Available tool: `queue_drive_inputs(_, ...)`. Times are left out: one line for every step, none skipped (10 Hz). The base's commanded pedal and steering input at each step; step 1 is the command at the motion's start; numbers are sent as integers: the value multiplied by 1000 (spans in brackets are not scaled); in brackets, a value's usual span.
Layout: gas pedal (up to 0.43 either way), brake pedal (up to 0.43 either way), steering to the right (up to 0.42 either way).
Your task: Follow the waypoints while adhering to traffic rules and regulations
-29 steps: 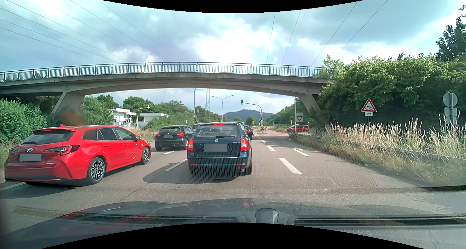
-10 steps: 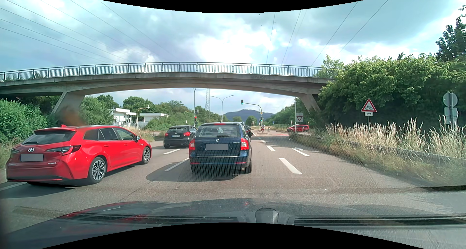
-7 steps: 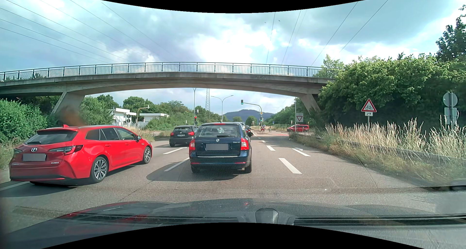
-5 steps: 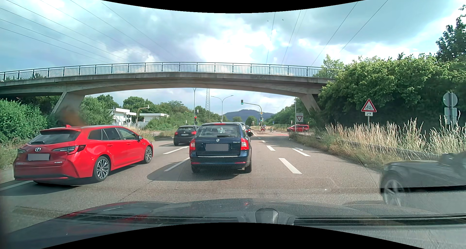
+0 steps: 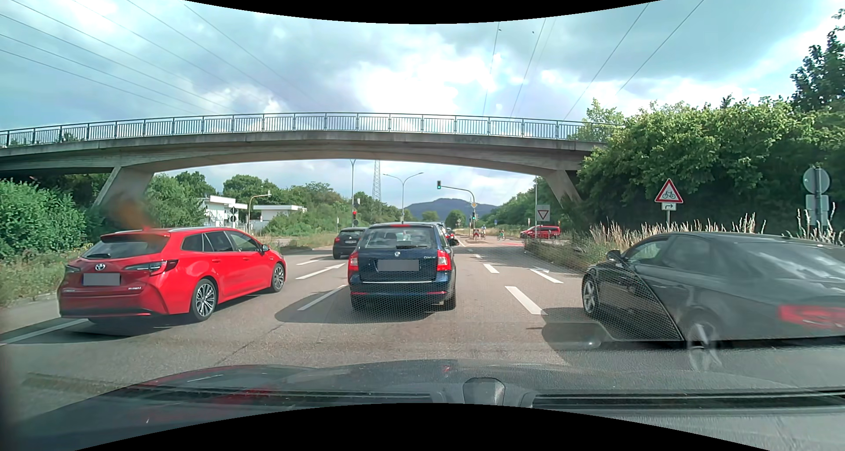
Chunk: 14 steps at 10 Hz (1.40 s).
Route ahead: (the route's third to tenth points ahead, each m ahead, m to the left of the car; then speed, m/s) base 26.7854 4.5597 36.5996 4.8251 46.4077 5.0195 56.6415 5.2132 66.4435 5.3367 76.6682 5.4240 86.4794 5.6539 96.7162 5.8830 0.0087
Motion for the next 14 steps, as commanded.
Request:
queue_drive_inputs(0,195,-12)
queue_drive_inputs(0,0,-12)
queue_drive_inputs(0,0,-12)
queue_drive_inputs(0,0,-12)
queue_drive_inputs(0,0,-12)
queue_drive_inputs(28,0,-12)
queue_drive_inputs(79,0,-12)
queue_drive_inputs(130,0,-12)
queue_drive_inputs(177,0,-12)
queue_drive_inputs(220,0,-14)
queue_drive_inputs(248,0,-16)
queue_drive_inputs(268,0,-16)
queue_drive_inputs(299,0,-16)
queue_drive_inputs(319,0,-16)
